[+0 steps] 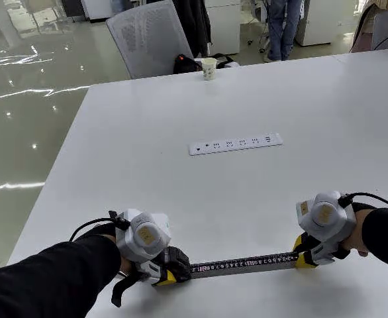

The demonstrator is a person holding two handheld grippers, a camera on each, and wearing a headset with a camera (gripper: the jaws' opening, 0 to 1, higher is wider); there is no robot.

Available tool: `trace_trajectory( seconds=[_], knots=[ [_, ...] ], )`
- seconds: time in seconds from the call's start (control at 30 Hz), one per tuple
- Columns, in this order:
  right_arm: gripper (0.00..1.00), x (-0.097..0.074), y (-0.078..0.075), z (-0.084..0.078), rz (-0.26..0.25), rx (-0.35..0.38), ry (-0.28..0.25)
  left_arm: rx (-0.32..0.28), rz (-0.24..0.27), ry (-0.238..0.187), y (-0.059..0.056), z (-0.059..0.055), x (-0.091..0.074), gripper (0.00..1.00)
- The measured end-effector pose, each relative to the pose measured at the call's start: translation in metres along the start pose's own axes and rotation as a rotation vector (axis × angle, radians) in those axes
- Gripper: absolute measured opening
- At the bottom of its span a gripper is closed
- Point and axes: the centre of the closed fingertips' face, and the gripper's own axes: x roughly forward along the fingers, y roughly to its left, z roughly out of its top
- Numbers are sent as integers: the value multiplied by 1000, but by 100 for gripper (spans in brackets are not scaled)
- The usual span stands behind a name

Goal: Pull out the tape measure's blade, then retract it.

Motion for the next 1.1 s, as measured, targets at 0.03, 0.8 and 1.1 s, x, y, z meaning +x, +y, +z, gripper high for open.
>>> trace_trajectory(
  seconds=[0.03, 0.8, 1.1],
  knots=[
    [10, 0, 0, 0, 0, 1, 0, 0, 0, -1, 0, 0, 0, 33],
    [11, -2, 0, -6, -6, 10, 1, 0, 3, -7, -1, 1, -2, 33],
    [12, -2, 0, -5, -9, -15, 29, 2, 1, -9, -1, 1, -1, 34]
  ],
)
